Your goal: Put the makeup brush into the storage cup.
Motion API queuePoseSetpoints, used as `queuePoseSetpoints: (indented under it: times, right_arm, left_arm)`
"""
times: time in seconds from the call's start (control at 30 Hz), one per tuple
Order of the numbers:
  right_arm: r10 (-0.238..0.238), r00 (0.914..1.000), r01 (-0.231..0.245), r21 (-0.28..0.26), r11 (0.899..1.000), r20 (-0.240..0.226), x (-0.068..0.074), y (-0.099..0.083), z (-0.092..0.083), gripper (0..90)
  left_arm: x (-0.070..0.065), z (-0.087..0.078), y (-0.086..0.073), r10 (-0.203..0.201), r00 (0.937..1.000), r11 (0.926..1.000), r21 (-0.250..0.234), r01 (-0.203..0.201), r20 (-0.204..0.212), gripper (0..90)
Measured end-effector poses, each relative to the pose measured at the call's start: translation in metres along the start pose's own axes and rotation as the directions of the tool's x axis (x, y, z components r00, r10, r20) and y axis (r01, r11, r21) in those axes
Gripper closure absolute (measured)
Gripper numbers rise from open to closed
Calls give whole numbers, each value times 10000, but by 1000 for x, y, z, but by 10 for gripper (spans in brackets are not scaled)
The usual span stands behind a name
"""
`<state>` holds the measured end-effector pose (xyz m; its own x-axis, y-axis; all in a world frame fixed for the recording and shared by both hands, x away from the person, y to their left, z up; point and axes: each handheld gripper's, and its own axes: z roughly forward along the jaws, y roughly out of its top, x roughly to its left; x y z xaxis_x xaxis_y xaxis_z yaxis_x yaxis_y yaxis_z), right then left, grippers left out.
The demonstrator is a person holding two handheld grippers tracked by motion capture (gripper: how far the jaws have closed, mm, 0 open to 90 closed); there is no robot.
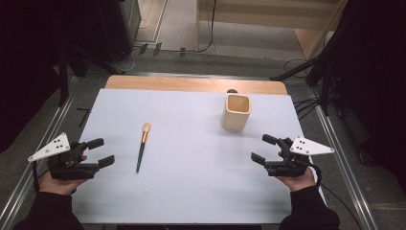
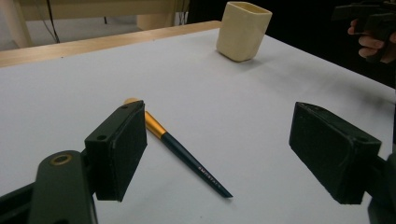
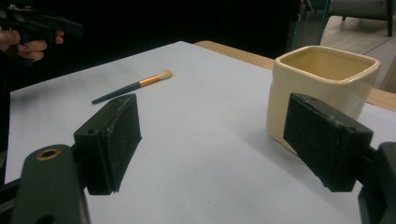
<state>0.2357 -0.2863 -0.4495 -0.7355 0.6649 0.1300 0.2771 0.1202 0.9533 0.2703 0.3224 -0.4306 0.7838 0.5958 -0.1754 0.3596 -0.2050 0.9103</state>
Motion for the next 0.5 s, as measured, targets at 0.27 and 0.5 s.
queuePoseSetpoints:
  times: [0.27, 0.5]
  right_arm:
    - [63, 9999, -63, -11, 10000, -112, 0, 0, 0, 209]
    - [111, 9999, -112, -140, 9998, -114, -1, 0, -1, 210]
  left_arm:
    - [0, 0, 0, -28, 10000, 10000, -7, 28, 17, 201]
    - [0, -1, 0, -33, 10000, 10000, -19, 33, -7, 202]
